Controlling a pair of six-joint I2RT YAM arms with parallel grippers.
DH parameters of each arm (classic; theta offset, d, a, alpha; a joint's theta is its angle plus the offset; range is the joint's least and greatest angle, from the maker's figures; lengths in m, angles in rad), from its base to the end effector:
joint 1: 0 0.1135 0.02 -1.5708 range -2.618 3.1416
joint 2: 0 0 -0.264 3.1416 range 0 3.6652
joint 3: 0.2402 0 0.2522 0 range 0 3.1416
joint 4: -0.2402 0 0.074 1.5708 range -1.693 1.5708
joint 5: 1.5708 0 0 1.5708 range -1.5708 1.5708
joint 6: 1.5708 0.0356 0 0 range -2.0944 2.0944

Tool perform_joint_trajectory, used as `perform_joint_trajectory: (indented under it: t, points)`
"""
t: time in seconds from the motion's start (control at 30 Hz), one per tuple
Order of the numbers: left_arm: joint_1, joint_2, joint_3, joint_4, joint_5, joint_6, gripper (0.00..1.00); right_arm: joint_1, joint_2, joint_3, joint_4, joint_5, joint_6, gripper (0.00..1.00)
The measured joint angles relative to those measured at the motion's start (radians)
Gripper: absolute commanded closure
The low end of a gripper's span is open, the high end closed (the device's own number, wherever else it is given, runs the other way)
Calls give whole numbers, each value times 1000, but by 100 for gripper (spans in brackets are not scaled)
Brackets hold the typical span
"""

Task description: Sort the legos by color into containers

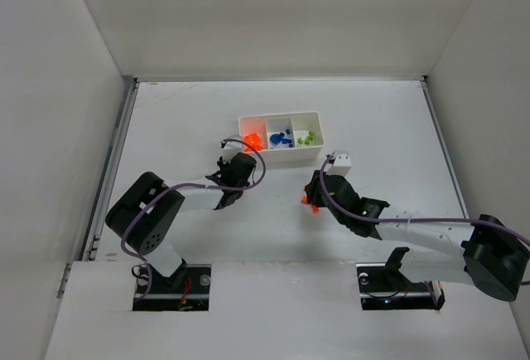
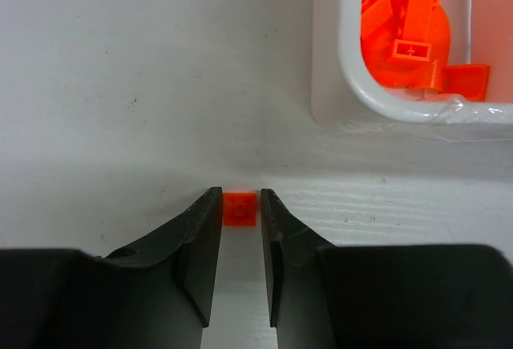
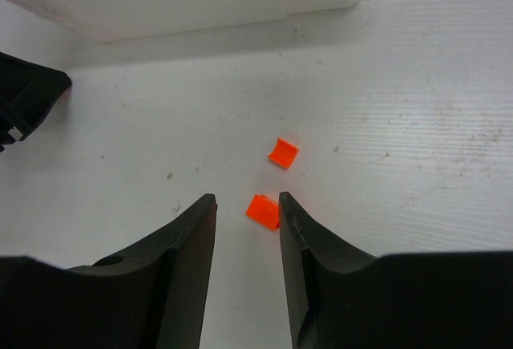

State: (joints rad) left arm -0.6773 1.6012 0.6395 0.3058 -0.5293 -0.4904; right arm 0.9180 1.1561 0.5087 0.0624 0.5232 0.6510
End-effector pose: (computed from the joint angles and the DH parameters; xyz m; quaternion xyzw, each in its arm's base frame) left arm 0.2453 -0.1742 0.1469 -0.0342 0.8729 -0.0392 0.4850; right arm 0.1554 0.1740 0.1974 0.0080 0.8597 0.1617 0.4845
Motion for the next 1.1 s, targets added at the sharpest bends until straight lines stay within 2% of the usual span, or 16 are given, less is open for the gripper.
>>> perform_joint_trajectory:
  t: [0.23,0.4,0.57,0.67,0.8,0.93,1.1]
  points:
    - [-18,0,0,-10,-18,-8,72,0,-9,-1,-1,0,0,57]
    - [-35,-1,-2,-19,-42,-16,86,0,-18,-3,-1,0,1,57]
    - [-36,-13,-7,-26,-40,-24,90,0,-52,-24,-3,1,2,57]
    - [-44,-74,-23,-81,-23,-30,90,0,-79,-37,-5,1,5,57]
    - [-78,-245,-19,-153,-20,-34,90,2,-100,-53,-6,1,10,57]
    - [-101,-342,77,-183,-16,-32,89,2,-103,-68,-12,1,20,57]
    - [-62,-267,225,-128,9,-17,88,2,-96,-72,-37,1,40,56]
